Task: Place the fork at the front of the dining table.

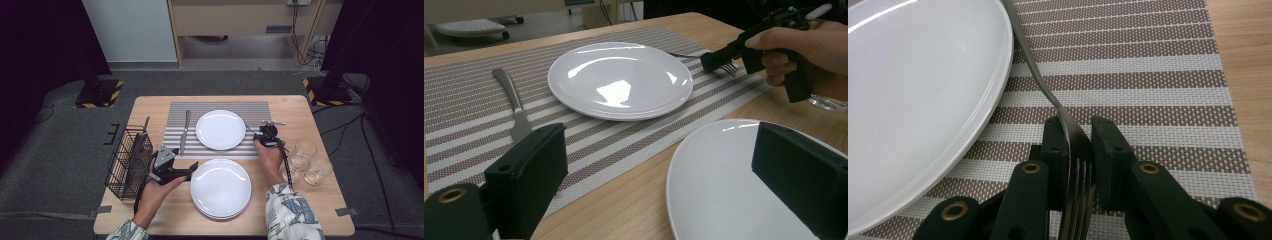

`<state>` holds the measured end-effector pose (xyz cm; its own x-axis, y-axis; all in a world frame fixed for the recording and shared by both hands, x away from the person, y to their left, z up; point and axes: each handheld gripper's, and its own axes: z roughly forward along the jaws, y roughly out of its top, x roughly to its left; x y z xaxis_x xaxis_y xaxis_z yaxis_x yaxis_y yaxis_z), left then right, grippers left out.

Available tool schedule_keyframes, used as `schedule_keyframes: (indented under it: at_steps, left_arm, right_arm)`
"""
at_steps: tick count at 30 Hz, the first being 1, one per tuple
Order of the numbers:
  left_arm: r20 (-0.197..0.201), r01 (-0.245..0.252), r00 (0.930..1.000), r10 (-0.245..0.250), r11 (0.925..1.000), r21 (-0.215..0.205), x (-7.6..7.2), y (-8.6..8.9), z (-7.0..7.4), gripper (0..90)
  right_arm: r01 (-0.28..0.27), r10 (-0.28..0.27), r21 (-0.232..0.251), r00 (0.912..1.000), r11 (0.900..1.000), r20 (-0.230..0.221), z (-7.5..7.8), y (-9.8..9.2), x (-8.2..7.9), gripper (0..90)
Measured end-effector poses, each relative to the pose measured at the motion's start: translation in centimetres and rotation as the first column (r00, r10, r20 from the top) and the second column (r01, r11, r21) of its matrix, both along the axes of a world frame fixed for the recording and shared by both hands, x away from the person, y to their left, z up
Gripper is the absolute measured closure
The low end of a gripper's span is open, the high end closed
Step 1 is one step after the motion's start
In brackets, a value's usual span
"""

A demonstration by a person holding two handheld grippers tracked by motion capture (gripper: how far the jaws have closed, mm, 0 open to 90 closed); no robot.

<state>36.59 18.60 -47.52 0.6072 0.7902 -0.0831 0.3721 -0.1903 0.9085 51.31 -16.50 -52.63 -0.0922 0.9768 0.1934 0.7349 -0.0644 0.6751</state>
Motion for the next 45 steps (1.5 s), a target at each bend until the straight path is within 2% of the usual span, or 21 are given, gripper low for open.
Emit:
schedule_keyframes:
  at_steps: [16,29,33,36,40,45]
  left_arm:
    - [0.005,0.002,1.0,-0.002,1.0,-0.002,0.0,0.0,0.0,7.4]
    - [0.007,0.006,1.0,-0.006,1.0,-0.001,-0.1,-0.2,0.1,7.7]
    - [0.008,0.005,1.0,-0.005,1.0,-0.001,-0.1,-0.2,0.1,7.7]
    - [0.009,0.007,0.9999,-0.007,1.0,-0.001,-0.1,-0.3,0.1,7.8]
    - [0.01,0.007,0.9999,-0.007,1.0,-0.002,-0.1,-0.3,0.1,7.8]
    - [0.012,0.005,0.9999,-0.005,1.0,-0.004,-0.1,-0.2,0.2,8.1]
  right_arm:
    - [0.014,-0.014,-0.033,0.9999,0.999,0.007,0.1,-0.1,0.1,76.4]
    - [0.049,-0.048,-0.03,0.9987,0.998,0.013,0.3,-0.9,0.2,74.1]
    - [0.047,-0.047,-0.027,0.9987,0.999,0.018,0.6,-1.0,0.2,75.8]
    - [0.045,-0.044,-0.035,0.9989,0.998,0.018,0.6,-0.8,0.2,77.9]
    - [0.029,-0.027,-0.09,0.9994,0.996,0.023,0.5,-0.5,0.1,78.6]
    - [0.023,-0.02,-0.109,0.9995,0.994,0.024,0.6,-0.3,0.1,79.1]
